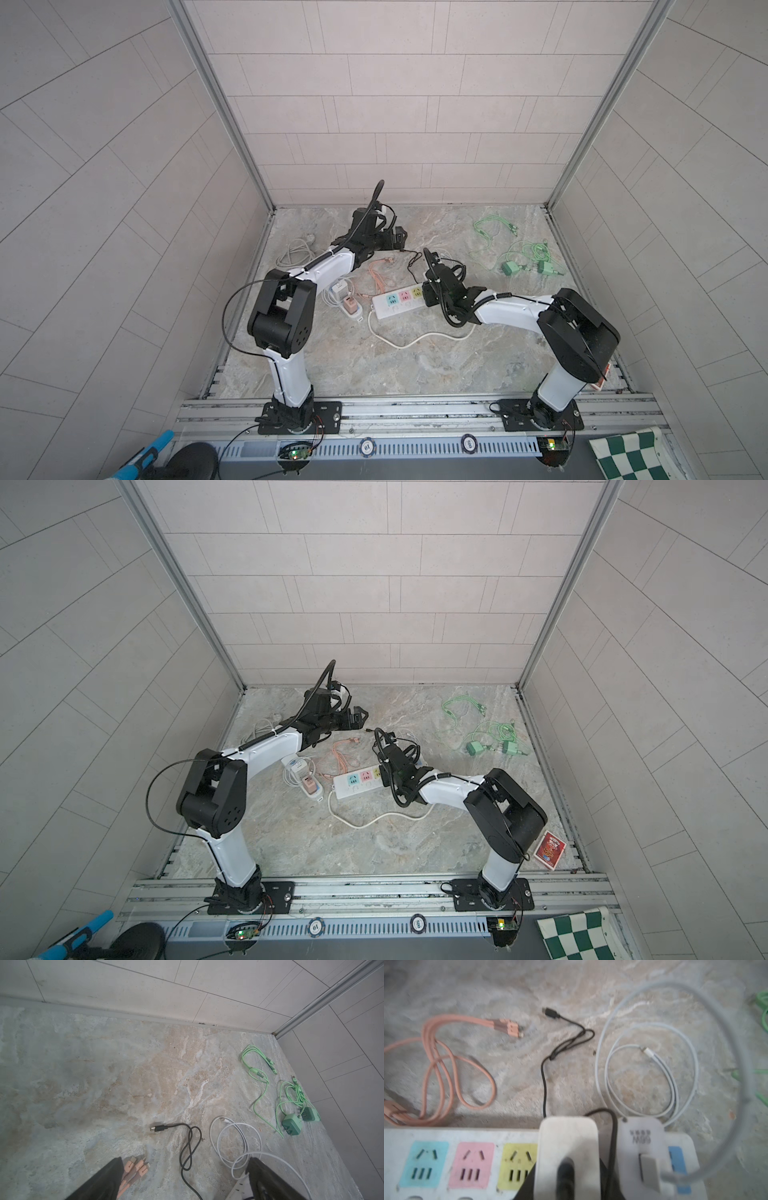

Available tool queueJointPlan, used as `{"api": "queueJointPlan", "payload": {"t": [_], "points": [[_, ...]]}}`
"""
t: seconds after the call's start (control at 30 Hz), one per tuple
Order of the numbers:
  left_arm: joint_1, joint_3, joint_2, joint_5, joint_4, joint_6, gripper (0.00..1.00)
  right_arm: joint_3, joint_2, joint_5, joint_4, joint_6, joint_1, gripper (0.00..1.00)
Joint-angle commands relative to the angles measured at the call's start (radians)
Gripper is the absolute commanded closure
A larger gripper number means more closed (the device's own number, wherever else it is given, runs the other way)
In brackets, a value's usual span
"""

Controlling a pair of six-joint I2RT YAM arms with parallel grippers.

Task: Insert the plug
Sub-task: 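Open the right gripper and lift it off the seated charger, then move the right gripper toward the green chargers while left gripper releases the cable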

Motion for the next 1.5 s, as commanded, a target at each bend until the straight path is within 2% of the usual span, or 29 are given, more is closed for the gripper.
{"api": "queueJointPlan", "payload": {"t": [0.0, 0.13, 0.23, 0.37, 0.5, 0.57, 0.63, 0.73, 0.87, 1.03, 1.13, 1.33, 1.47], "points": [[0.000, -0.054, -0.036, -0.001, 0.048, -0.039, 0.00, 0.029, -0.011, 0.005, -0.237, -0.019, -0.004, 0.57], [0.000, -0.075, -0.029, -0.013, 0.028, -0.045, 0.00, 0.077, -0.049, -0.013, -0.291, -0.032, -0.005, 0.51], [0.000, -0.094, -0.035, -0.024, 0.021, -0.036, 0.00, 0.069, -0.118, -0.060, -0.325, -0.032, -0.005, 0.50], [0.000, -0.103, -0.041, -0.026, 0.002, -0.028, 0.00, 0.020, -0.275, -0.071, -0.384, -0.004, -0.006, 0.49], [0.000, -0.125, -0.060, -0.022, -0.010, -0.023, 0.00, -0.039, -0.467, -0.010, -0.462, 0.015, -0.018, 0.46], [-0.002, -0.148, -0.083, -0.020, -0.012, -0.025, 0.00, -0.078, -0.563, 0.012, -0.472, 0.040, -0.061, 0.43], [-0.003, -0.180, -0.119, -0.013, -0.012, -0.035, 0.00, -0.106, -0.633, -0.013, -0.474, 0.061, -0.158, 0.42], [-0.006, -0.235, -0.170, -0.021, -0.003, -0.048, 0.00, -0.110, -0.659, -0.052, -0.465, 0.079, -0.314, 0.41], [-0.006, -0.265, -0.220, -0.030, -0.051, -0.027, 0.00, -0.079, -0.564, -0.107, -0.412, 0.107, -0.508, 0.39], [-0.011, -0.322, -0.294, -0.017, -0.084, 0.007, 0.00, 0.005, -0.329, -0.202, -0.349, 0.163, -0.698, 0.39], [-0.026, -0.366, -0.329, -0.017, -0.080, 0.008, 0.00, 0.099, -0.187, -0.249, -0.340, 0.172, -0.767, 0.39], [-0.074, -0.413, -0.379, -0.075, -0.065, 0.033, 0.00, 0.321, 0.078, -0.425, -0.406, 0.189, -0.869, 0.41], [-0.078, -0.420, -0.408, -0.079, -0.073, 0.036, 0.00, 0.433, 0.208, -0.437, -0.474, 0.208, -0.888, 0.43]]}}
